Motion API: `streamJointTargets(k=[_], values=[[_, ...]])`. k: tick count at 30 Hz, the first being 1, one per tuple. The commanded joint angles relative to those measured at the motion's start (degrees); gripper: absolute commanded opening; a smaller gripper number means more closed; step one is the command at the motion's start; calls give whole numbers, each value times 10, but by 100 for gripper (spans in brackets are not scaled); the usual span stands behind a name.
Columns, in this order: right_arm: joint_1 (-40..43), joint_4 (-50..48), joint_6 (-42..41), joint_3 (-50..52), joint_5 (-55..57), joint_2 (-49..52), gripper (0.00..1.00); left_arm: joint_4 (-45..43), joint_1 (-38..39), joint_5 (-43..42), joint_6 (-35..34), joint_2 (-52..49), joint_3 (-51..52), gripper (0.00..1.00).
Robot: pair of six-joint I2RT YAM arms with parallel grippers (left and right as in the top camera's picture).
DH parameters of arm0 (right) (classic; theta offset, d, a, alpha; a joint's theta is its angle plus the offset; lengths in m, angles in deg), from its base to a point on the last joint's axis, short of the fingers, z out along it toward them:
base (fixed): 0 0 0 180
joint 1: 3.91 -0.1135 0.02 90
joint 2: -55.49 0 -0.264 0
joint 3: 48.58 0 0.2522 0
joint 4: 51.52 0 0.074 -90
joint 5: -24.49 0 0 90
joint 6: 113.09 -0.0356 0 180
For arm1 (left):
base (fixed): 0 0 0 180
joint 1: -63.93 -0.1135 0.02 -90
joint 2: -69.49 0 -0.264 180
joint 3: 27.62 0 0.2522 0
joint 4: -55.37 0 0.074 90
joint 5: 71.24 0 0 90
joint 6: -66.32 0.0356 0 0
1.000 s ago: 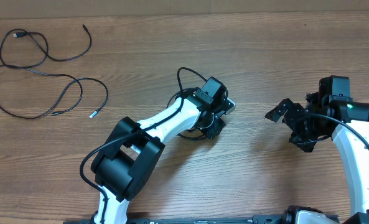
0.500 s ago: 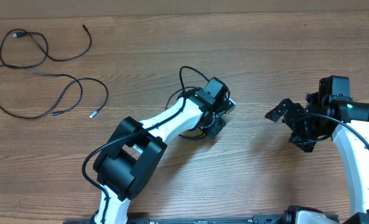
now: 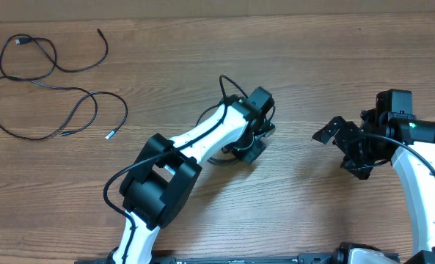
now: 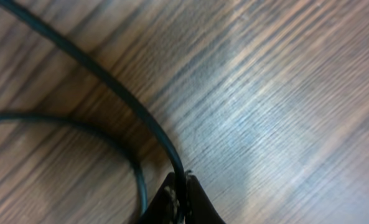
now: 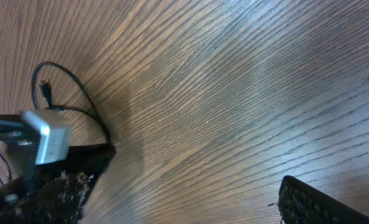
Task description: Untangle cables
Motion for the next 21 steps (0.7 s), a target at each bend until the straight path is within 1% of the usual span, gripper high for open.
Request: streamJointTargets(k=[1, 3, 6, 10, 14, 15, 17, 21], values=[[2, -2, 4, 3, 2, 0, 100, 56, -1, 3, -39, 2, -109, 4], [2, -2, 4, 3, 2, 0, 100, 93, -10, -4, -56, 6, -165, 4], [2, -2, 4, 3, 2, 0, 100, 124, -33, -23, -88, 21, -230, 4], [2, -2, 4, 3, 2, 0, 100, 142, -84, -90, -94, 62, -290, 4], [2, -2, 4, 3, 2, 0, 100, 139, -148, -185, -116, 123, -311, 4], [2, -2, 4, 3, 2, 0, 100, 137, -184, -233, -131, 155, -312, 4], [2, -2, 4, 3, 2, 0, 100, 137, -229, -282, -151, 188, -312, 4], [2, -2, 4, 3, 2, 0, 100, 140, -313, -343, -163, 237, -311, 4]])
